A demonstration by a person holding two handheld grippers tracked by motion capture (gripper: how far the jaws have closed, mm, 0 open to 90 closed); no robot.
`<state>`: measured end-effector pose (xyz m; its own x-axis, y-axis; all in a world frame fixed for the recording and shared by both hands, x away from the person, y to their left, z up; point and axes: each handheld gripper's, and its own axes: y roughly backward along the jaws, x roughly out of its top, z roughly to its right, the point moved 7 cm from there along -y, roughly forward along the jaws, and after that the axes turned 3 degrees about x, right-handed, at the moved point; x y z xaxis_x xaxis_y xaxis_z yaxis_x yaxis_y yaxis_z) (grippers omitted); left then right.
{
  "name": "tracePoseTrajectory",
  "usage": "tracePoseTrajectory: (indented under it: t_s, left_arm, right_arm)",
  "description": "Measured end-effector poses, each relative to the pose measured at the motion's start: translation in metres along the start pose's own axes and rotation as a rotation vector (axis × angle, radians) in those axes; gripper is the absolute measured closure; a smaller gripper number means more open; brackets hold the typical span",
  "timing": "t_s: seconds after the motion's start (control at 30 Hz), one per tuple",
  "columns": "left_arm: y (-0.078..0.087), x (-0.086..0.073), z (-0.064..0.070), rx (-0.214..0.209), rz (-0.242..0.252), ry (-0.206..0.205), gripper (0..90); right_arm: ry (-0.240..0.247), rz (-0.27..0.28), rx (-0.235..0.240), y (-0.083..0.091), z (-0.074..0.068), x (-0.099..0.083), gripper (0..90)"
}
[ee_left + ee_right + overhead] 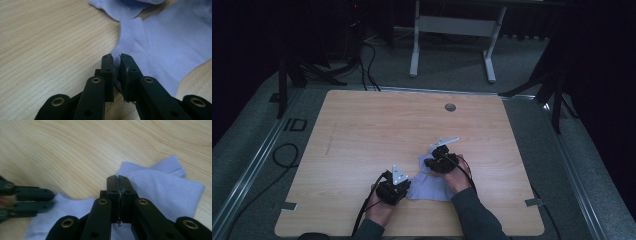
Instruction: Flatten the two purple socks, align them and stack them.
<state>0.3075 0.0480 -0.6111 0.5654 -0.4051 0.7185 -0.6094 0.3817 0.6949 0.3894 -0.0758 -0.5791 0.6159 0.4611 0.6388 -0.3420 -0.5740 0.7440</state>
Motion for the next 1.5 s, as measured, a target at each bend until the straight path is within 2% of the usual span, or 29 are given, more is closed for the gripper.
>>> tracePoseTrajectory:
  t_s: [0.2,0.6,0.9,1.13,1.5]
  left_arm:
    - [0.0,0.0,0.0,-0.003,0.002,0.002,81.8]
    - [0.0,0.0,0.0,-0.002,0.002,0.0,81.6]
    - [0.0,0.0,-0.001,-0.003,0.004,0.003,81.3]
    - [0.0,0.0,-0.001,-0.004,0.003,0.003,81.3]
    - [0.0,0.0,0.0,-0.002,0.004,0.003,81.2]
  right_arm:
    - [-0.006,0.032,0.04,0.009,-0.007,0.004,88.4]
    - [-0.008,0.065,0.04,0.02,-0.006,0.006,88.3]
    - [-0.052,0.109,0.025,0.039,0.012,0.006,88.3]
    - [-0.065,0.108,0.021,0.047,0.022,0.001,88.0]
    - [-0.114,0.114,0.004,0.055,0.041,-0.009,88.1]
